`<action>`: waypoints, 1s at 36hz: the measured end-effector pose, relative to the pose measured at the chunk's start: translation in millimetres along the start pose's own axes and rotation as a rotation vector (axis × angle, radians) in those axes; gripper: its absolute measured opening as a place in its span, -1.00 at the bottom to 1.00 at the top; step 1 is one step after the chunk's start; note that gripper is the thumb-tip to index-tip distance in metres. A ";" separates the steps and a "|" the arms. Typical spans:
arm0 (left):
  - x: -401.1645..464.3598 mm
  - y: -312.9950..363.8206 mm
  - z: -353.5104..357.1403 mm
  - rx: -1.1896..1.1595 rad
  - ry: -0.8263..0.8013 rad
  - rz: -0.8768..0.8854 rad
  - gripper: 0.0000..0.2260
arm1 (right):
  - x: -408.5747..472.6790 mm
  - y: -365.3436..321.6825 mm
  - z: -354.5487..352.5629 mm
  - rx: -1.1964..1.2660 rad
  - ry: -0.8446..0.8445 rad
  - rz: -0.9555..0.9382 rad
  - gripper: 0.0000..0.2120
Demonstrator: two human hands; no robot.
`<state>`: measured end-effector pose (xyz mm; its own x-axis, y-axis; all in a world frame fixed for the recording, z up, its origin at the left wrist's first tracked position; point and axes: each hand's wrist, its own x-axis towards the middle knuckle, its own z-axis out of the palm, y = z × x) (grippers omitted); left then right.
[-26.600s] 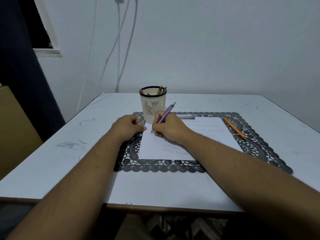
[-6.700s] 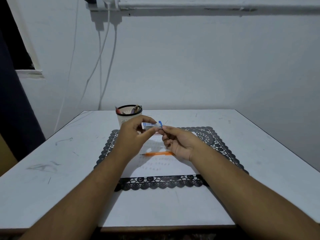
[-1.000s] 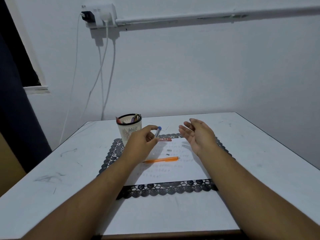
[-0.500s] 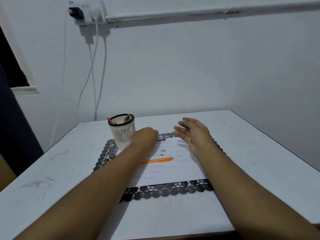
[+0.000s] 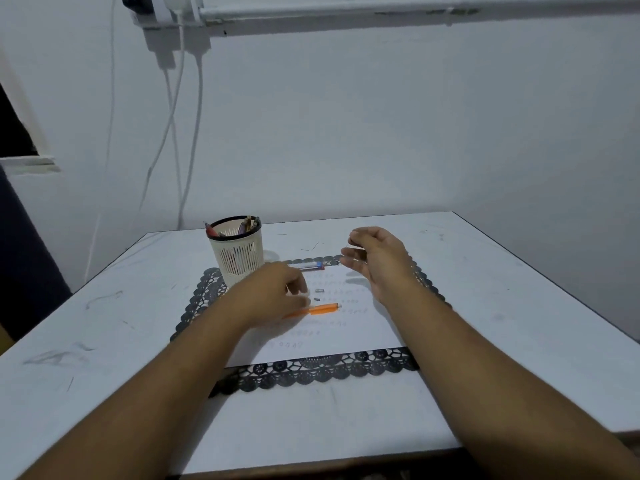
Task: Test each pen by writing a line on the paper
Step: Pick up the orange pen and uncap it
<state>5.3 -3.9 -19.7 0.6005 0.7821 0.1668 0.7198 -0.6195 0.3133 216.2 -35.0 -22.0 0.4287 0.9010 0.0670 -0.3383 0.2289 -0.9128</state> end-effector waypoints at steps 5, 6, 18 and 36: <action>-12.7 -3.1 7.0 -0.020 -0.048 0.008 -0.87 | -5.9 5.2 0.1 -0.083 0.006 -0.030 -0.98; -13.0 -4.6 7.7 -0.030 -0.060 0.020 -0.90 | -7.0 5.8 0.6 -0.095 0.008 -0.033 -0.98; -12.0 -25.4 7.2 -0.302 0.128 0.066 -0.88 | -13.6 3.0 11.6 -0.052 -0.022 -0.106 -0.97; -13.4 -22.5 11.0 -0.506 0.307 0.019 -0.89 | -22.6 -2.7 18.7 0.032 -0.108 -0.201 -0.95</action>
<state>-15.1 -1.1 -39.3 0.4291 0.8018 0.4159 0.4091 -0.5831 0.7019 191.8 -49.1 -13.5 0.3982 0.8700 0.2907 -0.2819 0.4176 -0.8638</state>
